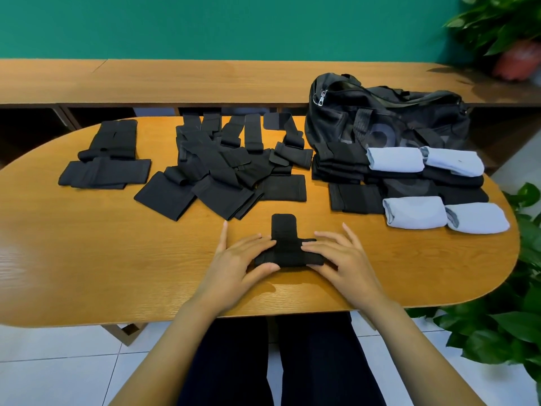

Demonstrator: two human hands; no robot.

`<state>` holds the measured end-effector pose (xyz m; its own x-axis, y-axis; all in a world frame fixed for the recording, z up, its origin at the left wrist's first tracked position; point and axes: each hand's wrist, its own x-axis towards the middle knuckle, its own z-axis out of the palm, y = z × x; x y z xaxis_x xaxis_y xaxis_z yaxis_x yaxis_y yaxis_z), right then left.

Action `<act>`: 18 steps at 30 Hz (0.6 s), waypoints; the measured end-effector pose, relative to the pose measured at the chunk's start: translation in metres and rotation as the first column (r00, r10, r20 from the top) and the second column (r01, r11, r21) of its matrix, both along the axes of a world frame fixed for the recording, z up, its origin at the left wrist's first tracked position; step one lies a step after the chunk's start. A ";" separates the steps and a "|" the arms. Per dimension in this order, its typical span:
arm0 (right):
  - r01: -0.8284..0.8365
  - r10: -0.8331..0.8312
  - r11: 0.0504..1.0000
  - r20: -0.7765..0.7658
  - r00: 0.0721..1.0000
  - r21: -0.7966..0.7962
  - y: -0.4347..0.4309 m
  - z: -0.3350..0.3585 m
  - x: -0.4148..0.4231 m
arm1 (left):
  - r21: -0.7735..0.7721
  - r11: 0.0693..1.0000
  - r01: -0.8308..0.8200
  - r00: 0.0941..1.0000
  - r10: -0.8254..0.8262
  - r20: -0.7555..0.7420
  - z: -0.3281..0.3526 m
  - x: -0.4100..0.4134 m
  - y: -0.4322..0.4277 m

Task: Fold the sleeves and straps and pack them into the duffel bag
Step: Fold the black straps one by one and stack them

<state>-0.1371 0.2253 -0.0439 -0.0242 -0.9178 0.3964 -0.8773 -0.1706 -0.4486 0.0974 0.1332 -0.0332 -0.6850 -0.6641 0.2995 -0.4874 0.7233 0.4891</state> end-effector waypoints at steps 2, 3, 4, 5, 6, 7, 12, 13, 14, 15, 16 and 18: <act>0.048 -0.046 0.999 0.088 0.995 -0.019 0.000 0.002 0.000 | -0.043 0.999 -0.023 0.998 0.021 -0.065 0.001 0.002 0.001; 0.073 -0.070 0.997 0.133 0.989 -0.018 0.000 0.004 0.001 | -0.067 0.997 -0.046 0.994 0.039 -0.104 0.001 0.002 0.001; 0.097 -0.094 0.995 0.184 0.978 -0.005 -0.001 0.007 0.002 | -0.075 0.994 -0.076 0.988 0.065 -0.140 0.000 0.002 0.002; 0.123 -0.125 0.992 0.237 0.964 0.021 -0.002 0.009 0.003 | -0.069 0.991 -0.111 0.981 0.098 -0.169 -0.001 0.001 0.003; 0.149 -0.157 0.988 0.280 0.947 0.051 -0.005 0.012 0.004 | -0.050 0.988 -0.147 0.972 0.135 -0.193 -0.001 -0.002 0.004; 0.174 -0.186 0.983 0.308 0.933 0.066 -0.007 0.014 0.005 | -0.026 0.983 -0.184 0.961 0.174 -0.215 -0.001 -0.005 0.004; 0.267 -0.304 0.953 0.384 0.872 0.146 -0.025 0.023 0.011 | 0.200 0.917 -0.345 0.900 0.383 -0.206 0.005 -0.023 0.001; 0.283 -0.326 0.945 0.388 0.862 0.165 -0.027 0.023 0.011 | 0.203 0.901 -0.383 0.893 0.418 -0.169 0.007 -0.025 0.000; 0.294 -0.338 0.941 0.383 0.860 0.170 -0.027 0.022 0.012 | 0.162 0.895 -0.416 0.888 0.438 -0.140 0.007 -0.026 -0.001; 0.298 -0.340 0.940 0.376 0.862 0.166 -0.026 0.022 0.012 | 0.095 0.901 -0.423 0.892 0.432 -0.130 0.007 -0.026 -0.001; 0.298 -0.338 0.941 0.368 0.866 0.162 -0.024 0.023 0.012 | 0.035 0.919 -0.392 0.910 0.393 -0.130 0.008 -0.024 -0.002; 0.289 -0.334 0.941 0.340 0.879 0.177 -0.016 0.023 0.013 | 0.008 0.972 -0.235 0.967 0.235 -0.098 0.008 -0.018 -0.004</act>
<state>-0.1237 0.2095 -0.0205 -0.4362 -0.8784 0.1955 -0.6509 0.1579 -0.7426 0.0794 0.1290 -0.0254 -0.4770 -0.8019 0.3598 -0.5938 0.5958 0.5408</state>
